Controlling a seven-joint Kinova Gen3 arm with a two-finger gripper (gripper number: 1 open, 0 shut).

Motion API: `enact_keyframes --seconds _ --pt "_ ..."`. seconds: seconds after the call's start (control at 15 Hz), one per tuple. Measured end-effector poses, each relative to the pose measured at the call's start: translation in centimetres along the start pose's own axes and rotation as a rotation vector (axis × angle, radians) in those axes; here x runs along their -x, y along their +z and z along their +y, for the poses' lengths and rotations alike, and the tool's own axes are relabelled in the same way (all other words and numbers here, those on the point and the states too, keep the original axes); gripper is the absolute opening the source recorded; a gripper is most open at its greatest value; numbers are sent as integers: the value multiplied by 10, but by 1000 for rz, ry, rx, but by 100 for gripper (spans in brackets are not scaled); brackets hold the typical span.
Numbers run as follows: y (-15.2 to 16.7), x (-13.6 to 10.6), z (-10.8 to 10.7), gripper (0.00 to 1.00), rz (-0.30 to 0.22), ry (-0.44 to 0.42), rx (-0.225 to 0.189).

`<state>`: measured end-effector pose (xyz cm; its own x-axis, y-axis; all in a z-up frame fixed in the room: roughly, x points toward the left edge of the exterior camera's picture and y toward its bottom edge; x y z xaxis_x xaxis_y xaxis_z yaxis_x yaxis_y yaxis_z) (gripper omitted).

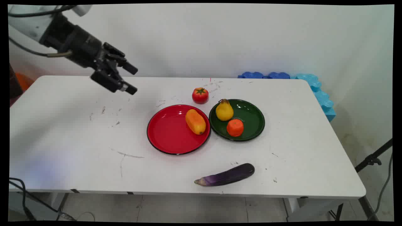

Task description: Pick up the mandarin from the green plate

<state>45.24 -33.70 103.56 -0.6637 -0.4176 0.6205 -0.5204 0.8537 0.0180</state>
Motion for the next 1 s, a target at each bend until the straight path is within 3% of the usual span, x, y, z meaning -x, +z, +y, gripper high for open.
enact_keyframes --seconds 0.6,1.0 --pt "68 -71 9 100 -22 -52 -52" --pt "143 -114 12 100 -70 -54 -75"
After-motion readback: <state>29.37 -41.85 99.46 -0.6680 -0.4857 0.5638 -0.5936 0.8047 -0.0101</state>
